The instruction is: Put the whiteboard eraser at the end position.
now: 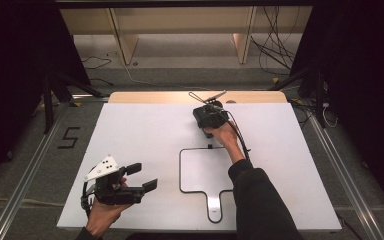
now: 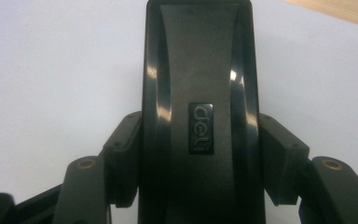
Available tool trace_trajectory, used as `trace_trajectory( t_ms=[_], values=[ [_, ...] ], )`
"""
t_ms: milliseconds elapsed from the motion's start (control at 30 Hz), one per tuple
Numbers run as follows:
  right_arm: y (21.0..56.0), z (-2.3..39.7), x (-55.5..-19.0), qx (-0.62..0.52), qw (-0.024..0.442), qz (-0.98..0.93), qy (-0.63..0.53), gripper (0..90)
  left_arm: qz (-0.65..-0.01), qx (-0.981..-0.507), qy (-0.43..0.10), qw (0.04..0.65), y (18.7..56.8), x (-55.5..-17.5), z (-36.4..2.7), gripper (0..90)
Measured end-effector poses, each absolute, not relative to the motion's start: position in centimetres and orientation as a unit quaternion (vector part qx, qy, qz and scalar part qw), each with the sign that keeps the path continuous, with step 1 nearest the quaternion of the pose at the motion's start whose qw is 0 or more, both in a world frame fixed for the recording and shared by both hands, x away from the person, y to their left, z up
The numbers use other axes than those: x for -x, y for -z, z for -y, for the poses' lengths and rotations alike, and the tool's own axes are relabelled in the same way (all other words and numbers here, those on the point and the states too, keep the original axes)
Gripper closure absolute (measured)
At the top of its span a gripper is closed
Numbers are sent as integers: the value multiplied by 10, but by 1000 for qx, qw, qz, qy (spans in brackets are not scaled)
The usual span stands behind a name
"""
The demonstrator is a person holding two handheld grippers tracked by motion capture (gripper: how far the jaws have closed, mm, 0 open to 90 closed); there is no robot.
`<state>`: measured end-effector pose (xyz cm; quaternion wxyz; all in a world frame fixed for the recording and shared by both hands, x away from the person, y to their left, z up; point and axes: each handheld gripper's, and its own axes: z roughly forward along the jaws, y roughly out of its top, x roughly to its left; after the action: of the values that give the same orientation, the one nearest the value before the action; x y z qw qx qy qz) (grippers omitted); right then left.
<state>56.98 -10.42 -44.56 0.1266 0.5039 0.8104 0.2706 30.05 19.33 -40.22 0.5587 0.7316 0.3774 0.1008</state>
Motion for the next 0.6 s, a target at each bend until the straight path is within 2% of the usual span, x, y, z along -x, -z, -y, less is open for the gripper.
trace_trajectory(
  t_ms=[600],
  values=[
    [458,97,-573,-509,116,-813,-257,406,-376,-730,-100,562,402,-300,-193,156]
  ],
)
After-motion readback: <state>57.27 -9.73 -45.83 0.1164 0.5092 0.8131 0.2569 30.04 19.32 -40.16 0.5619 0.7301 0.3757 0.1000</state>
